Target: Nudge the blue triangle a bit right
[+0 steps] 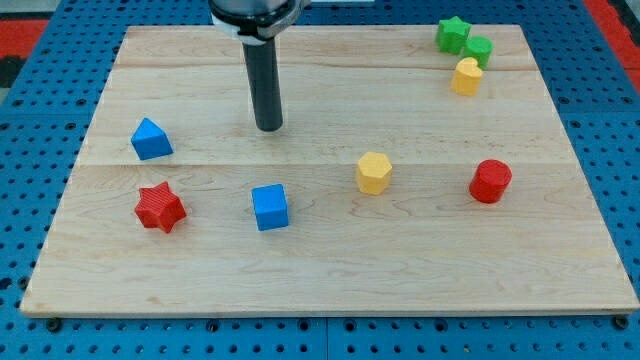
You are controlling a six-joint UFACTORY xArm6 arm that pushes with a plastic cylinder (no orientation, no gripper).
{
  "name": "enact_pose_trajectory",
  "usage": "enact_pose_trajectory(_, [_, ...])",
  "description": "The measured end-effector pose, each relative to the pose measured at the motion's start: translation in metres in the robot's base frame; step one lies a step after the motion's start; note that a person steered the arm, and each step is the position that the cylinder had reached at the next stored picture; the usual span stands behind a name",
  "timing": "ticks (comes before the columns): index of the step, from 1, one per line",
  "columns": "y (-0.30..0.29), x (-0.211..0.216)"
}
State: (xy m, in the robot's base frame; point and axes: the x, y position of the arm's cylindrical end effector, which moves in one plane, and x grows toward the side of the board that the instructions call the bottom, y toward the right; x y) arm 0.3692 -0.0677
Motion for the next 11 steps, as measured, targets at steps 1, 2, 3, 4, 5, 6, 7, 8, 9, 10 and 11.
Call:
enact_pose_trajectory(1, [-0.004,-0.019])
enact_pose_trajectory(2, [-0.023,-0.02])
enact_pose_trajectory(3, [-0.098,-0.02])
enact_pose_trajectory(4, [-0.146,-0.02])
enact_pose_trajectory(5, [-0.146,-0.02])
enact_pose_trajectory(6, [-0.177,-0.006])
enact_pose_trajectory(7, [-0.186,-0.005])
enact_pose_trajectory(8, [-0.186,0.002])
enact_pose_trajectory(9, [-0.186,0.026])
enact_pose_trajectory(10, [-0.186,0.026])
enact_pose_trajectory(11, [-0.186,0.038])
